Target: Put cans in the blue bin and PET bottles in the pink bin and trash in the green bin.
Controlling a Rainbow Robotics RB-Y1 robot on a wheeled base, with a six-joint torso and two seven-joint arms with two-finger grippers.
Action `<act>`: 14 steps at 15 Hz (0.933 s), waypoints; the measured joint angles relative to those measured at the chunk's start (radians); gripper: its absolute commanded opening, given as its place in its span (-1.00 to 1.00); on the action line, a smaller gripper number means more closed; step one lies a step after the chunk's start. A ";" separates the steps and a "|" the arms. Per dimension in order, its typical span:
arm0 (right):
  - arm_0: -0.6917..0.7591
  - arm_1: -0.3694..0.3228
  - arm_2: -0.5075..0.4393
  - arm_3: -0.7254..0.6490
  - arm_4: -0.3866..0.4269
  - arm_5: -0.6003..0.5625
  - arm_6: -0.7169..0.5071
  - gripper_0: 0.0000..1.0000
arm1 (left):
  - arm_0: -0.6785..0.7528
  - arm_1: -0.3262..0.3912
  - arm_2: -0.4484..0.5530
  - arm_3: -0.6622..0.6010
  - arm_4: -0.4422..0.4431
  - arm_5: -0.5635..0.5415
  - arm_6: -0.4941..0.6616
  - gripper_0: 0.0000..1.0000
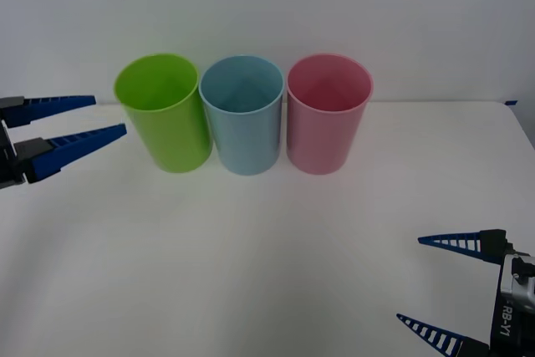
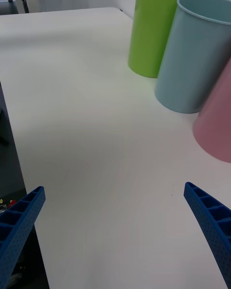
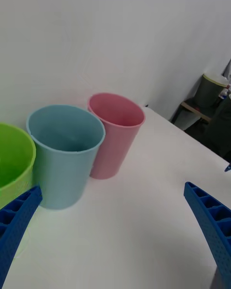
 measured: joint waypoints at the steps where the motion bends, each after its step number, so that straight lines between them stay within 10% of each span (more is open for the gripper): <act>1: 0.000 0.000 0.000 0.000 0.000 0.000 0.000 1.00 | 0.033 -0.028 0.026 -0.015 -0.015 -0.037 0.004 1.00; 14: 0.000 0.000 0.000 0.000 0.000 0.000 0.000 1.00 | 0.259 -0.254 -0.043 -0.164 -0.369 -0.152 0.127 1.00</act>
